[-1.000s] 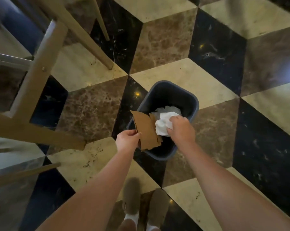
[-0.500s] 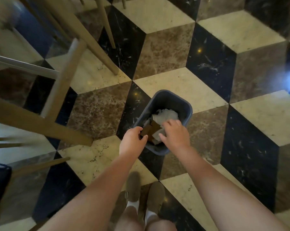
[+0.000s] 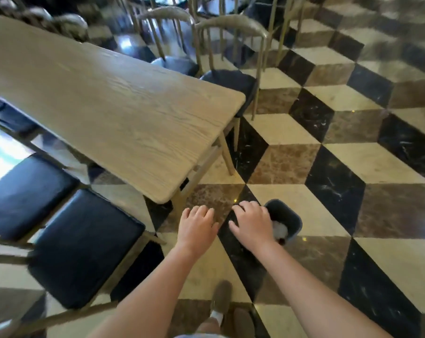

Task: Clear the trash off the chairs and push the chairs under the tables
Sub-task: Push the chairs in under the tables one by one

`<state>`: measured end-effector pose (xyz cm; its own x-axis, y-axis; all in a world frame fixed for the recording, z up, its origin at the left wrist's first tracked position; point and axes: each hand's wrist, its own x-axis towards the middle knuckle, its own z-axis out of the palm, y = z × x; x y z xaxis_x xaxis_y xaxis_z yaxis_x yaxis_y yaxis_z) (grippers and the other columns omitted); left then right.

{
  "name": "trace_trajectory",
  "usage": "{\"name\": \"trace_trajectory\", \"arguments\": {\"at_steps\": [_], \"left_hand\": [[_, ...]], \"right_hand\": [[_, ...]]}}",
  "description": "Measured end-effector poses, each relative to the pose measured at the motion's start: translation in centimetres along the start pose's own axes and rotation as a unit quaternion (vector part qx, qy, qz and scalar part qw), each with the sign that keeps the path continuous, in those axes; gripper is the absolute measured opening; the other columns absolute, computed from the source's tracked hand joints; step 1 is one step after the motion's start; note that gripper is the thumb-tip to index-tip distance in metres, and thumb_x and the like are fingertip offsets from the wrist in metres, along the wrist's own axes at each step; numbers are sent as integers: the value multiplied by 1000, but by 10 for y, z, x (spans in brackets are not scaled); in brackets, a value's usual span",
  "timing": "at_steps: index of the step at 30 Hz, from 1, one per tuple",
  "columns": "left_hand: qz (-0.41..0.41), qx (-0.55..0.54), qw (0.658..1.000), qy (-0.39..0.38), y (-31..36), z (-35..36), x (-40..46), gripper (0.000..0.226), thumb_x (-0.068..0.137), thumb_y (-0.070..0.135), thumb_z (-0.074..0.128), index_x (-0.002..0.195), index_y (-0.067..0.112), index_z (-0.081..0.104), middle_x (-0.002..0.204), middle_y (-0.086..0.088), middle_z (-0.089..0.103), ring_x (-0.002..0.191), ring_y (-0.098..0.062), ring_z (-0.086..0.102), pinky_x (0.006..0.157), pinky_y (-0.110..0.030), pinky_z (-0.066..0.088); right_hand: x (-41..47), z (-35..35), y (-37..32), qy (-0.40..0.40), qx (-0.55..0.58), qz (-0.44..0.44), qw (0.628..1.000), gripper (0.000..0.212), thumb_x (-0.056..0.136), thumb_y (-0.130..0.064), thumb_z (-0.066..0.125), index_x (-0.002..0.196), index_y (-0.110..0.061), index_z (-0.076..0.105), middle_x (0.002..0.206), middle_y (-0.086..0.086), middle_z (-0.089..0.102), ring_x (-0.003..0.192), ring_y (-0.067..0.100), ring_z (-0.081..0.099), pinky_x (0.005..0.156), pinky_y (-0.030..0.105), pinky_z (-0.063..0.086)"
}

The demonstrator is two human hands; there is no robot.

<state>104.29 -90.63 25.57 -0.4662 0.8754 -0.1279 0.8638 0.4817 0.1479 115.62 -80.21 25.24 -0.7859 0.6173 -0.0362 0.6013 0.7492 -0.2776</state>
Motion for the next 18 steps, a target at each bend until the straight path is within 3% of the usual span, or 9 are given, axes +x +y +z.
{"name": "trace_trajectory", "arguments": {"at_steps": [5,9,12,18], "left_hand": [[-116,-11,989,86,-24,-21,-75,42,93,41,43,131,22,48,134,2,52,127,-17,44,110,-43,29],[-177,-5,970,167,-48,-32,-127,38,84,37,58,117,19,62,116,1,65,110,-18,59,99,-46,43],[-219,12,954,207,-74,-45,-168,37,82,38,61,114,18,63,114,0,66,107,-19,60,96,-45,45],[-295,21,921,252,-135,-56,-251,41,79,37,66,114,17,64,111,0,68,105,-19,62,95,-44,45]], "right_hand": [[-24,-26,-66,31,-14,-116,993,39,86,-38,58,117,-16,60,118,7,63,110,25,56,91,41,46],[-44,-30,-117,26,-19,-190,981,40,90,-37,53,124,-17,54,126,6,57,118,24,50,97,39,41],[-60,-29,-160,24,-14,-246,969,39,92,-36,50,126,-17,52,128,5,56,119,23,48,99,38,39],[-87,-13,-262,24,-30,-304,952,36,78,-35,67,109,-16,65,106,5,68,100,25,61,82,41,50]]}}
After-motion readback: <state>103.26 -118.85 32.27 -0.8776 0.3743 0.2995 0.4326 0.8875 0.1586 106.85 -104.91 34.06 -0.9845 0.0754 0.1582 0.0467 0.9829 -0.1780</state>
